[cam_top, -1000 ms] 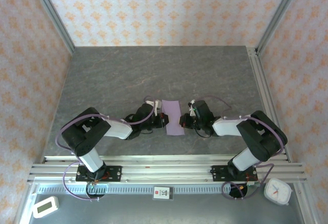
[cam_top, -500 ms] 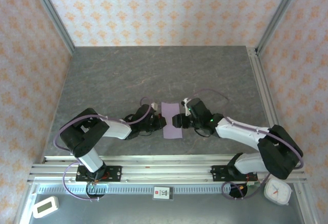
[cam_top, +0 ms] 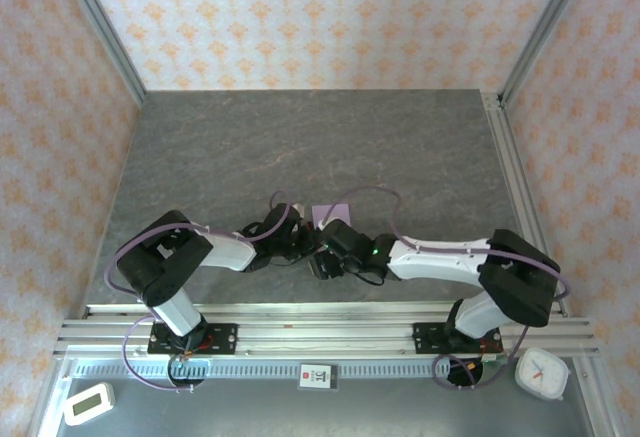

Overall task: Fold a paper plane with a square sheet of paper (pick it up from the middle)
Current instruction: Third fold the triangle at the center of the table.

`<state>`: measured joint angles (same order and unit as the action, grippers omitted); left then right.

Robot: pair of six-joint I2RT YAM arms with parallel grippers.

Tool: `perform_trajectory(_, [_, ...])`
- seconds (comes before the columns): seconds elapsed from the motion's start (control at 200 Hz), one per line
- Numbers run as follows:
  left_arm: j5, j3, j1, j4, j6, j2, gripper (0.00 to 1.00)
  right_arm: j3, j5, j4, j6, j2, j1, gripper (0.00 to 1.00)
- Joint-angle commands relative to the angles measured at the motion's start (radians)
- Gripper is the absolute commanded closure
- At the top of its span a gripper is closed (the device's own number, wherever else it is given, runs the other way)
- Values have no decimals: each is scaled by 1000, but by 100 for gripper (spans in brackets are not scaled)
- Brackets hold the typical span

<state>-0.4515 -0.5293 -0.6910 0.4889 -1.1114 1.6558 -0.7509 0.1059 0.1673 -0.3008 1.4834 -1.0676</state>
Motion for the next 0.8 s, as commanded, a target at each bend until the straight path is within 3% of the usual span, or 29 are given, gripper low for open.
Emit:
perform_trajectory(0.0, [-24,-15,13,-5,-23,9,100,-37,-81,41,16,36,-21,38])
perform_trajectory(0.27, [-32,-12,23,-8,-17,7,100,-52,-104,50,16,85,-37,45])
perform_trajectory(0.5, [-34,-10,28,-6,-9,10,100,-41,-115,60,8,49,-37,67])
perform_trajectory(0.726, [-29,-18,29,-8,3,11,100,-50,-118,70,13,27,-35,100])
perform_trajectory(0.796, [-29,-28,31,-25,19,7,100,-53,-112,73,25,28,-31,100])
